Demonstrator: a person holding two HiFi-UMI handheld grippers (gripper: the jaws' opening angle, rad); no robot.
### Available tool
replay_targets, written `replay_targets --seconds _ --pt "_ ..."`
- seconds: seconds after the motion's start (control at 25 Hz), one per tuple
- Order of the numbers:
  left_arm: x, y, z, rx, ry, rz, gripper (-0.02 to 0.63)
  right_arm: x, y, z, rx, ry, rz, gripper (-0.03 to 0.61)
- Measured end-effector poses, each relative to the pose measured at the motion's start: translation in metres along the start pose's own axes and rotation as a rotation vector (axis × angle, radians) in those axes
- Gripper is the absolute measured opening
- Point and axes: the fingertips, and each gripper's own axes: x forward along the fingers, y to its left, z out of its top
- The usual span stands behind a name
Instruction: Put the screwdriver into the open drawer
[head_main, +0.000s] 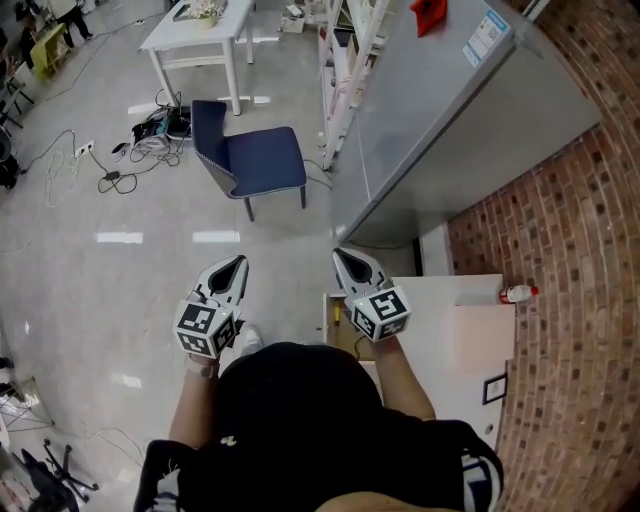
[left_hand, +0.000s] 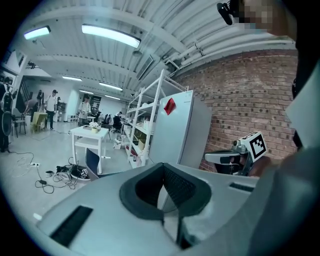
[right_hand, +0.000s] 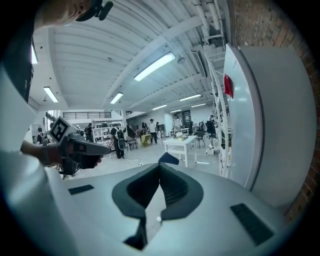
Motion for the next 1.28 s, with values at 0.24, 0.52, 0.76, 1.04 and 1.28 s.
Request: replay_targets --seconds 0.24,0.52,0.76,1.04,1.28 --pt "-0.008 0.000 0.021 0.037 -0.035 -0.021 0.003 -0.002 0.016 0.024 -0.032 -0.039 0.008 0.011" --pt "-0.012 0.000 0.027 0.056 -0.038 -0.038 0.005 -0.001 0.033 0.023 -0.015 -0.050 0.017 0.011" --pt "-0.012 0.000 0.025 0.049 -0.039 -0.053 0.004 -0.002 0.041 0.020 -0.020 -0.054 0.026 0.011" --pt "-0.015 -0.001 0.024 0.052 -0.039 -0.067 0.004 -0.005 0.044 0.016 -0.013 -0.043 0.006 0.011" --pt "-0.020 -0.002 0.019 0.056 -0.027 -0.067 0.005 -0.007 0.048 0.012 -0.006 -0.039 0.006 0.011"
